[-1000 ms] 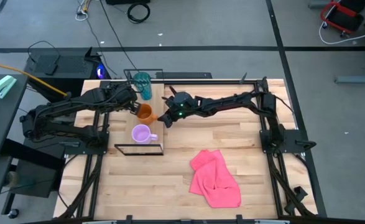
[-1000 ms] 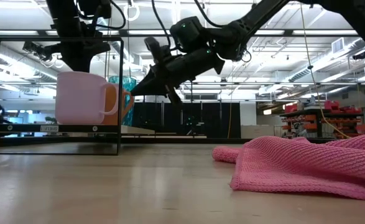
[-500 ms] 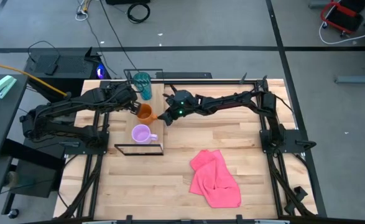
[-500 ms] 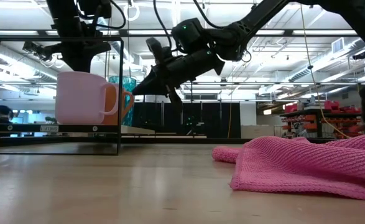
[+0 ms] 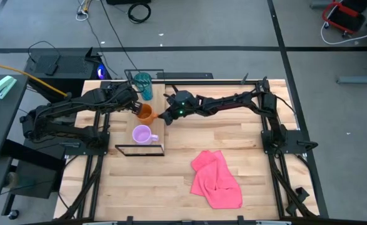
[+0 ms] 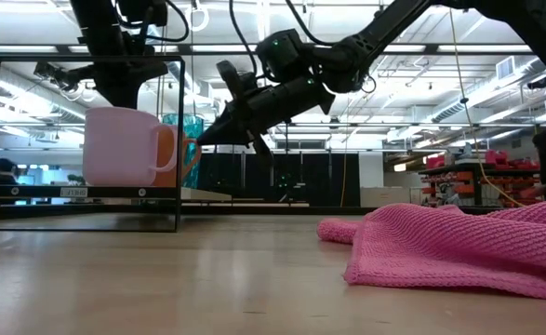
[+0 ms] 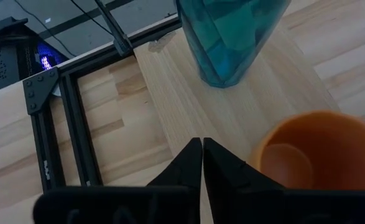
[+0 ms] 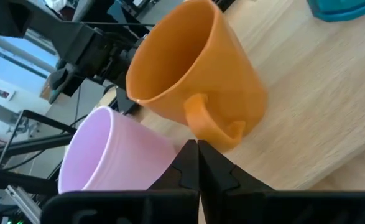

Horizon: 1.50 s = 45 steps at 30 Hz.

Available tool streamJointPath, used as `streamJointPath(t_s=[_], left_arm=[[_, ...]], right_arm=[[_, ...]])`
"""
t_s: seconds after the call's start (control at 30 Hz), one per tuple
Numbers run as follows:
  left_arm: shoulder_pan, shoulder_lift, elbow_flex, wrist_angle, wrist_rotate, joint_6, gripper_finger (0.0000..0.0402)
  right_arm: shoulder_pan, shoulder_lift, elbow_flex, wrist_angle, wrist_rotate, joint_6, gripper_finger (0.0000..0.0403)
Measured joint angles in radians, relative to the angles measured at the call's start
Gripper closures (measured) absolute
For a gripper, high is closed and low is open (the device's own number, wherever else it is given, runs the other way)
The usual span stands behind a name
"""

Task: Stack small to large cups/mugs on shelf
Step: Adjust the orange mug on the shelf, then return to Home Position

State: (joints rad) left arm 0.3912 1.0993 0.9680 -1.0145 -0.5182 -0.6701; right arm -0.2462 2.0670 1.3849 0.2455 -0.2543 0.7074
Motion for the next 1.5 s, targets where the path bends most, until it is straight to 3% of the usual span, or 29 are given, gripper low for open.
streamJointPath(t_s=[0.43, 0.77, 0.9, 1.07, 1.5], left_arm=[[0.000, 0.000, 0.000, 0.026, -0.001, 0.000, 0.0383], [-0.009, -0.004, 0.000, 0.150, -0.002, 0.031, 0.0376], [-0.009, -0.010, 0.011, 0.197, 0.005, 0.035, 0.0384], [-0.009, -0.019, 0.110, 0.200, 0.057, 0.082, 0.0389], [-0.086, -0.030, 0.409, 0.200, 0.071, 0.214, 0.0370]], right_arm=[[0.022, -0.033, 0.000, -0.028, -0.086, 0.008, 0.0396], [0.041, -0.297, 0.000, -0.186, -0.081, -0.086, 0.0393], [0.049, -0.429, 0.000, -0.294, 0.000, -0.160, 0.0393], [0.074, -0.562, 0.000, -0.392, 0.074, -0.228, 0.0393], [0.125, -0.805, 0.000, -0.584, 0.078, -0.240, 0.0392]])
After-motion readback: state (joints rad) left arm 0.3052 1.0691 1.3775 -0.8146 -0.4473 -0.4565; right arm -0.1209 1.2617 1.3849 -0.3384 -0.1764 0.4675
